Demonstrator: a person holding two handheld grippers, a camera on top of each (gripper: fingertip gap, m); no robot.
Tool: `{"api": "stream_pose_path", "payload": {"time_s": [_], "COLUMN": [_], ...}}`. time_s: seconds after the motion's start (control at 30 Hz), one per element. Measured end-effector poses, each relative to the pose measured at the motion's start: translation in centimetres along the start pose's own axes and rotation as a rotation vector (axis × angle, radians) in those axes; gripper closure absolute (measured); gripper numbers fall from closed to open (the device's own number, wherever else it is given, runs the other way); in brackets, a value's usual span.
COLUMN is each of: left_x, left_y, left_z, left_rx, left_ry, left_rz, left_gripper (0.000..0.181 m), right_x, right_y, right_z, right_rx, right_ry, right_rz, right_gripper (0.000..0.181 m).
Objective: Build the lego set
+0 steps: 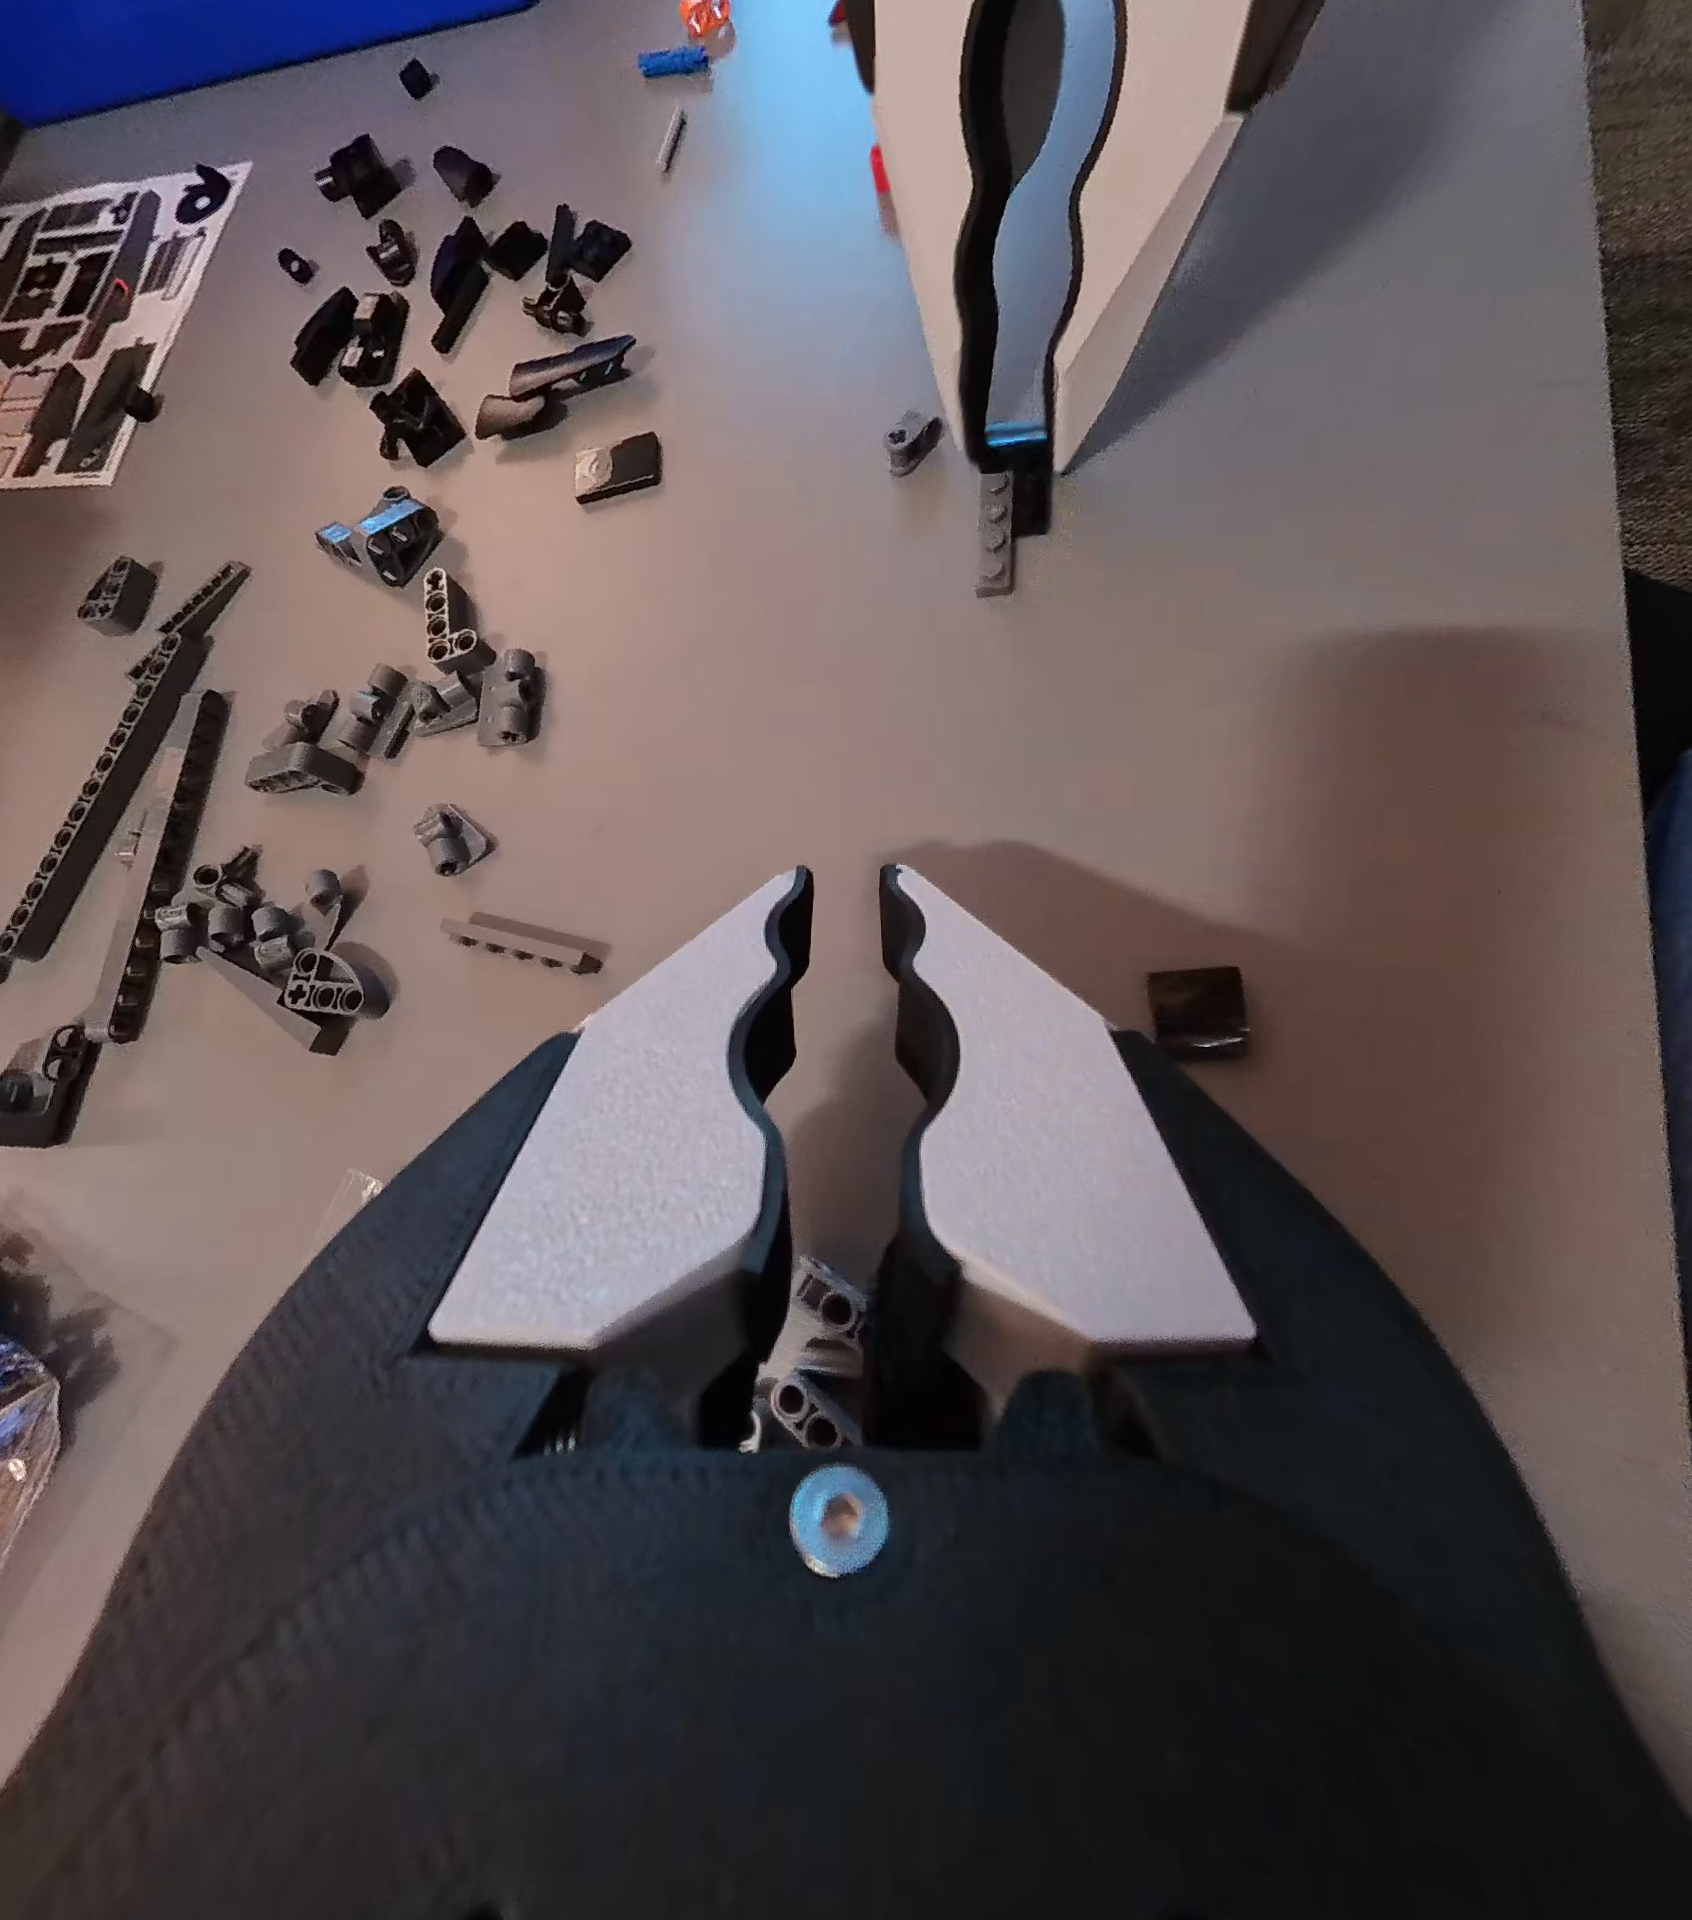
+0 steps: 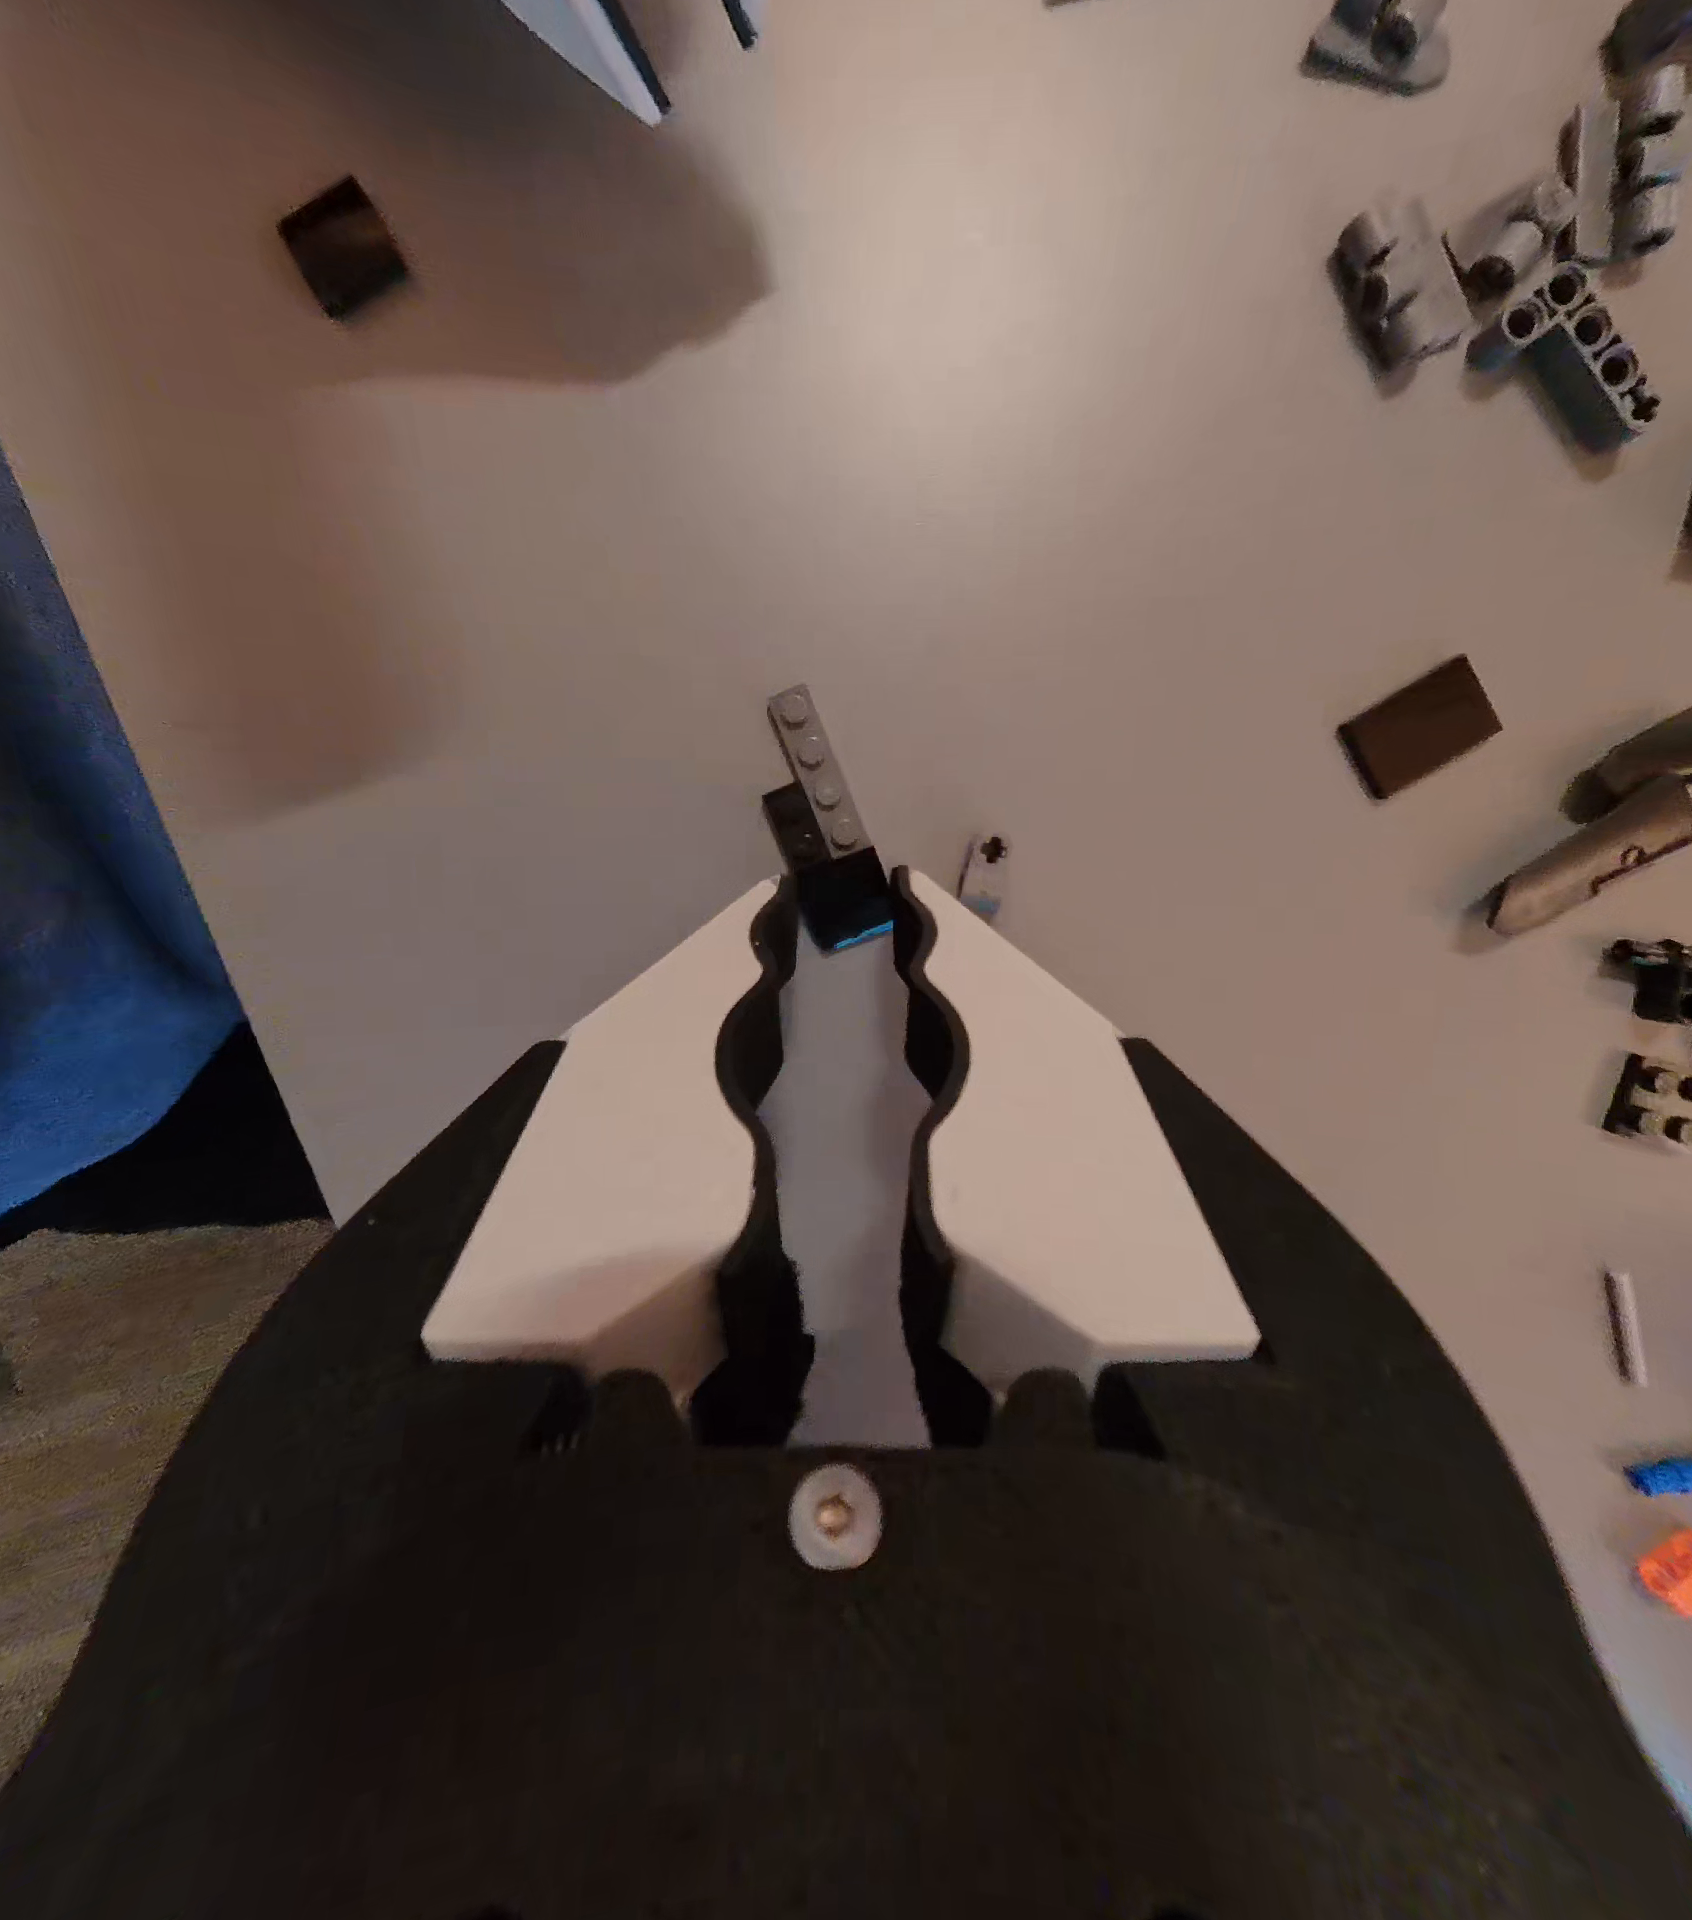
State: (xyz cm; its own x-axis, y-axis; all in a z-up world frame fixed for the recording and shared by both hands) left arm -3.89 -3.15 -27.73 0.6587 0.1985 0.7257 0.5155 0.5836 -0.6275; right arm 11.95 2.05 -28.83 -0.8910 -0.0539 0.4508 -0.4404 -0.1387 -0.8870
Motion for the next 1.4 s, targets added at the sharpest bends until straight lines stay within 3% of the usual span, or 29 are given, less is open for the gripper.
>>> {"api": "stream_pose_path", "payload": {"time_s": [0.03,0.1,0.23,0.47,0.87,1.07,1.2,1.27,1.4], "left_x": [0.0,0.0,-0.1,-0.3,-0.5,-0.5,-0.5,-0.5,-0.4], "left_y": [0.0,-0.1,-0.1,0.1,0.5,0.6,0.5,0.6,0.6], "left_z": [0.1,0.2,0.3,0.4,0.6,0.7,0.8,0.8,0.7], "left_rx": [0.001,0.003,0.004,0.001,-0.005,-0.008,-0.006,-0.011,-0.012], "left_ry": [-0.002,-0.007,-0.016,-0.022,-0.029,-0.031,-0.033,-0.037,-0.033], "left_rz": [0.000,-0.002,-0.008,-0.010,-0.011,-0.011,-0.016,-0.016,-0.016], "left_gripper": [0.170,0.170,0.171,0.172,0.173,0.173,0.173,0.173,0.173], "right_x": [0.0,0.2,0.6,0.1,1.4,2.1,2.2,2.2,2.3], "right_y": [0.1,-0.1,-2.4,-6.4,-1.7,-0.2,0.1,0.1,0.2], "right_z": [-0.1,-0.1,-1.3,-7.5,-10.0,-10.0,-10.1,-10.1,-9.9], "right_rx": [0.004,0.024,0.013,-0.170,-0.174,-0.092,-0.105,-0.141,-0.151], "right_ry": [0.008,0.023,0.049,0.194,0.139,0.196,0.294,0.292,0.273], "right_rz": [-0.008,-0.024,-0.108,-0.204,-0.135,-0.099,-0.095,-0.075,-0.072], "right_gripper": [0.164,0.154,0.153,0.163,0.163,0.144,0.150,0.162,0.164]}}
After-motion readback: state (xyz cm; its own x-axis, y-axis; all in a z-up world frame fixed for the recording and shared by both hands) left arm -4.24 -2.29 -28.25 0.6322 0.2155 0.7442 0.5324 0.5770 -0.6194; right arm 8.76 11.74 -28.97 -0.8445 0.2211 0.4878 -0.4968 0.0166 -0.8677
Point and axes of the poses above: each gripper's, where its closed fingertips meet, y out along the fingers, x out of its top, z = x × y across the jaws, the point moved 5 cm from there along -y, back along the fingers, and after that the axes turned 5 degrees about x, right-handed, at the moved point
